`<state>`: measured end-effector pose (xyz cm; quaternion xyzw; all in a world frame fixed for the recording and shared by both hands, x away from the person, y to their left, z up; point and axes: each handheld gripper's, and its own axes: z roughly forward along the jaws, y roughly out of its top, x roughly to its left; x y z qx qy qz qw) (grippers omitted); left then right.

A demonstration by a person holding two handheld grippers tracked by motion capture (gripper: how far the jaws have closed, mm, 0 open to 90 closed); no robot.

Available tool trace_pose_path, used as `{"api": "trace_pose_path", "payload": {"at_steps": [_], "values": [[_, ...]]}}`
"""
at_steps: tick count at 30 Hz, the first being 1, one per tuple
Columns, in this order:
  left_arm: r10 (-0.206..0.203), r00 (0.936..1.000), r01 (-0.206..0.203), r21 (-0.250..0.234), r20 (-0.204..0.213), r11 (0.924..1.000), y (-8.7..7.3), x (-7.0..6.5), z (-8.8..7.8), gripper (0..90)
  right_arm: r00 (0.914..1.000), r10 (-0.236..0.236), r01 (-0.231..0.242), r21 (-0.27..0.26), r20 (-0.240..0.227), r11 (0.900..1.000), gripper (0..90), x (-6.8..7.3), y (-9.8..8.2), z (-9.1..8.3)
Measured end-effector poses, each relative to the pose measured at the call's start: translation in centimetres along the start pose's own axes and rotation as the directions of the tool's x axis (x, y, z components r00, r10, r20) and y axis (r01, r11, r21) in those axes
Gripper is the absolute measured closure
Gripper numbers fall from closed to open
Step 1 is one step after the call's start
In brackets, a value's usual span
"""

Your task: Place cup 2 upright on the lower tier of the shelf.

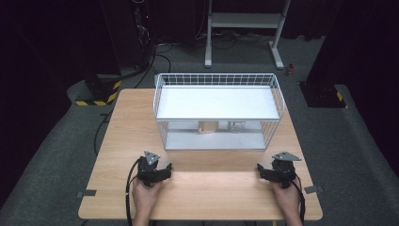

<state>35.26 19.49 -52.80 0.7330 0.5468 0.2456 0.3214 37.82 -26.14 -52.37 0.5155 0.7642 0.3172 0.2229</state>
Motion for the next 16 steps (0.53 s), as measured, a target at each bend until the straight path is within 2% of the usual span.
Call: {"api": "trace_pose_path", "payload": {"at_steps": [16], "values": [[0.001, 1.0000, -0.001, 0.001, 0.006, 1.0000, 0.01, 0.01, 0.03, 21.5, 1.0000, 0.000, 0.000, 0.000, 0.000, 1.000, 19.7, 0.00, 0.00, 0.00]]}}
